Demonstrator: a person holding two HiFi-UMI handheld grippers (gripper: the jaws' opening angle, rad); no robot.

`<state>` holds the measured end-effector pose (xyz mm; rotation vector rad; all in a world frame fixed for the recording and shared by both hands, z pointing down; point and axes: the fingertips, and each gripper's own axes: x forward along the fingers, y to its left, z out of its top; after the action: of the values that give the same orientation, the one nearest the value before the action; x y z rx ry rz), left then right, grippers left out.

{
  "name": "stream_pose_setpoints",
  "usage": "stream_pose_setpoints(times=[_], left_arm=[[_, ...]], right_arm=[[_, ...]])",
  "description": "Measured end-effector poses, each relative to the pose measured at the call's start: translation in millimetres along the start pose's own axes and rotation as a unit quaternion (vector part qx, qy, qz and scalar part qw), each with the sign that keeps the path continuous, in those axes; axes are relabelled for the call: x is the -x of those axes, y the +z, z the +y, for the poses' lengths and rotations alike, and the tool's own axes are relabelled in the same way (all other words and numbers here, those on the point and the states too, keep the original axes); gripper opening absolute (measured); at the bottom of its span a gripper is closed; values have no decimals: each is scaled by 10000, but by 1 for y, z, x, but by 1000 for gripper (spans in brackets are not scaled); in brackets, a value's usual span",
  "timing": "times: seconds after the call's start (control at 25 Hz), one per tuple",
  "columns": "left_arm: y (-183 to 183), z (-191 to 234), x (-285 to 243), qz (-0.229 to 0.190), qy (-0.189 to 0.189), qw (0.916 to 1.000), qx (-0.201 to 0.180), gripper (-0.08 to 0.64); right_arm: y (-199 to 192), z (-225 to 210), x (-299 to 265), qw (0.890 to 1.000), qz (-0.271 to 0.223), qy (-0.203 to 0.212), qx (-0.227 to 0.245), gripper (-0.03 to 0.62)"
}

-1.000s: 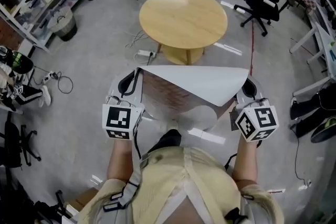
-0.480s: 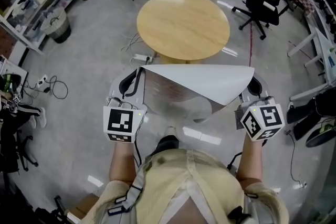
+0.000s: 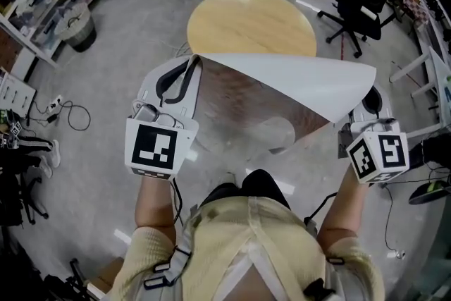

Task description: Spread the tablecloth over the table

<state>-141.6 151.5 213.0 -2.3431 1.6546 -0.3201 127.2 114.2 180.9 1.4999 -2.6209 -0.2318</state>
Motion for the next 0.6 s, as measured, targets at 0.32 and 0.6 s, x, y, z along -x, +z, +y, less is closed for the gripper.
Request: stream_pose_setpoints(times=[0.32,0.6], left_arm=[[31,26,-56,78,178,9984,-533,6],[34,42,-129,380,454,9961,-653,6]], right_arm=[[35,-41,-54,9978,-471,174,444,14],[28,-88,-119,9944,-493,607,714,17]])
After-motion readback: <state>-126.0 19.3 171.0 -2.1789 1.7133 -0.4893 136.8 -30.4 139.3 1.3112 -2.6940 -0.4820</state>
